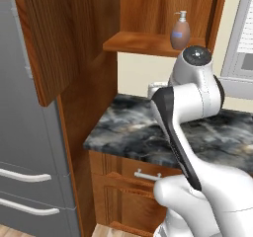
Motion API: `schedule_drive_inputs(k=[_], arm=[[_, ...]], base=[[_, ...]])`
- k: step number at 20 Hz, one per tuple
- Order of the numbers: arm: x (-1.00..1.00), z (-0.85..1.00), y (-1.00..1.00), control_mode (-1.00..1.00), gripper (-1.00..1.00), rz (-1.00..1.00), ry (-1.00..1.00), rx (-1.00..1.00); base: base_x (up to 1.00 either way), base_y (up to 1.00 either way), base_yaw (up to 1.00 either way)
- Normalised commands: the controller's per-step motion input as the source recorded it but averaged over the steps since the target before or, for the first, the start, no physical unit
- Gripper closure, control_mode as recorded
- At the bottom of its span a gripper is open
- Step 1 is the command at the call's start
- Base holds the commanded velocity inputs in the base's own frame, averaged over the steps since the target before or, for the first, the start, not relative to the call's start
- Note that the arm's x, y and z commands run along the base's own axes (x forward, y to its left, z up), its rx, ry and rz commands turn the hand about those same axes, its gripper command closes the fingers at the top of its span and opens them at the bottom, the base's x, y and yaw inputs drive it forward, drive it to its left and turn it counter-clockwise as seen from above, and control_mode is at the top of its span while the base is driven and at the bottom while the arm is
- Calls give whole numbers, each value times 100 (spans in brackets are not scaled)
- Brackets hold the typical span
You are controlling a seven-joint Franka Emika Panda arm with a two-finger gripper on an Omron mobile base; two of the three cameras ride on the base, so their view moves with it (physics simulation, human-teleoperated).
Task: Pick up the sponge and soap dispenser from the sink, and place them back in the cabinet, and close the cabinet door.
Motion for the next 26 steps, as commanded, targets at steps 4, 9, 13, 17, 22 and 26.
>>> schedule_drive_inputs(k=[4, 9, 13, 17, 22, 26], arm=[[19, 35, 9, -100, 100, -7, -8, -3], [20, 39, 9, -100, 100, -7, -7, -2], [34, 31, 3, -100, 100, -7, -4, -1], [40, 21, 0, -100, 100, -1, -5, 0], [32, 19, 0, -100, 100, -1, -7, 0], [28, 22, 0, -100, 100, -2, -6, 0]], base=[[0, 0, 0], [0, 0, 0], [0, 0, 0], [0, 0, 0], [0, 0, 0], [0, 0, 0]])
